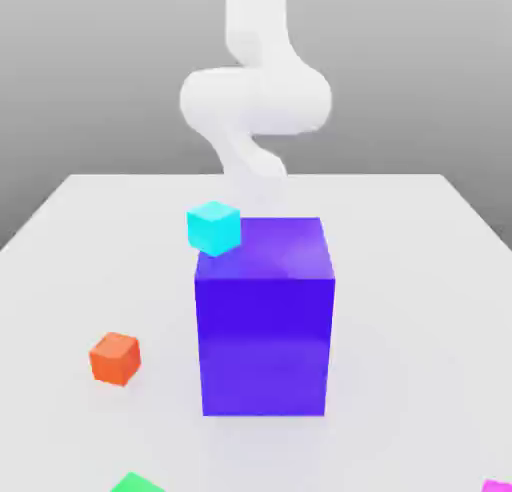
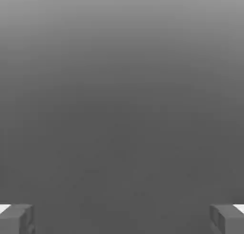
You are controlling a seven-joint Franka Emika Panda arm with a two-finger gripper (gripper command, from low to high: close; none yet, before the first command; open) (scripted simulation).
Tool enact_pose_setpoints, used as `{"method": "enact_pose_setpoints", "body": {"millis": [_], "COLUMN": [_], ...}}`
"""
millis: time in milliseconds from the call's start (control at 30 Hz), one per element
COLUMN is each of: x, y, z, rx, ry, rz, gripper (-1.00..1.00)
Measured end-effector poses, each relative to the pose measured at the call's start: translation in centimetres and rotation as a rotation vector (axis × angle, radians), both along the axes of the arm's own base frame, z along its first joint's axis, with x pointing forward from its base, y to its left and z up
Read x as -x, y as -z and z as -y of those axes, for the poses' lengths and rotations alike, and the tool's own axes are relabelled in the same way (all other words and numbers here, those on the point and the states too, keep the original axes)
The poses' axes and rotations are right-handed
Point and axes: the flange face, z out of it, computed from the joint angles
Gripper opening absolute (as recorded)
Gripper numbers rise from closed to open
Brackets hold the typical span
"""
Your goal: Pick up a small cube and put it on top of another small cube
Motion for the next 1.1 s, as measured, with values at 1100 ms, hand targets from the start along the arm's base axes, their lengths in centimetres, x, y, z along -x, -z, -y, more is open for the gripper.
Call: {"method": "enact_pose_setpoints", "body": {"millis": [1100], "x": [-16.4], "y": [48.3], "z": [-25.1], "rx": [0.494], "ry": [-1.179], "rz": [-0.596], "gripper": [0.0]}}
